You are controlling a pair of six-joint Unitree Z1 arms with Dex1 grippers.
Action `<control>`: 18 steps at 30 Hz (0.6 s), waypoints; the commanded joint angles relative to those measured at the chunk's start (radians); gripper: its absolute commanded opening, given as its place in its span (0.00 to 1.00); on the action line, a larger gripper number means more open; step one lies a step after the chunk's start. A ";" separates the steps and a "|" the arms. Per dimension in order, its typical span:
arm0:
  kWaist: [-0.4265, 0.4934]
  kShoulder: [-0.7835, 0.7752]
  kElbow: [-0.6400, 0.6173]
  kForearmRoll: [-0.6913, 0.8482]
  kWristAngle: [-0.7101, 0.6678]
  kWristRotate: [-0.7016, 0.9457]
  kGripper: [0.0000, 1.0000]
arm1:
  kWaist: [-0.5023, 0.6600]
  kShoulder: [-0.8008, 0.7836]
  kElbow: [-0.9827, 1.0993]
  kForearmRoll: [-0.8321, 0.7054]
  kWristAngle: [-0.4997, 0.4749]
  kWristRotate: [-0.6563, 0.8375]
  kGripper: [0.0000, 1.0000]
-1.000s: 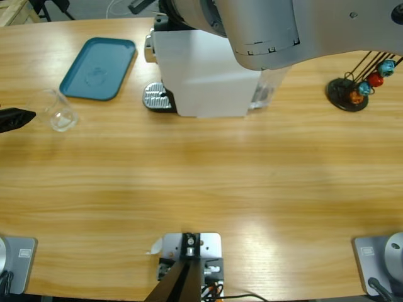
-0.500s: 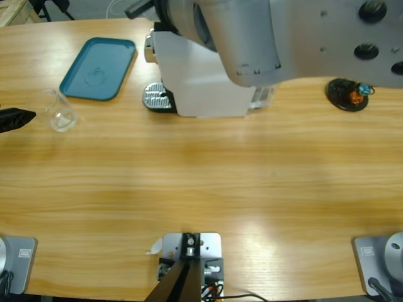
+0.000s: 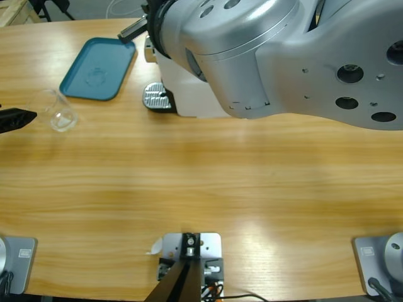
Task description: Pour coffee
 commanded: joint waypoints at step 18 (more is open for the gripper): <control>0.000 0.131 0.093 -0.269 0.183 0.021 1.00 | -0.055 -0.706 0.219 0.547 0.374 -0.032 0.91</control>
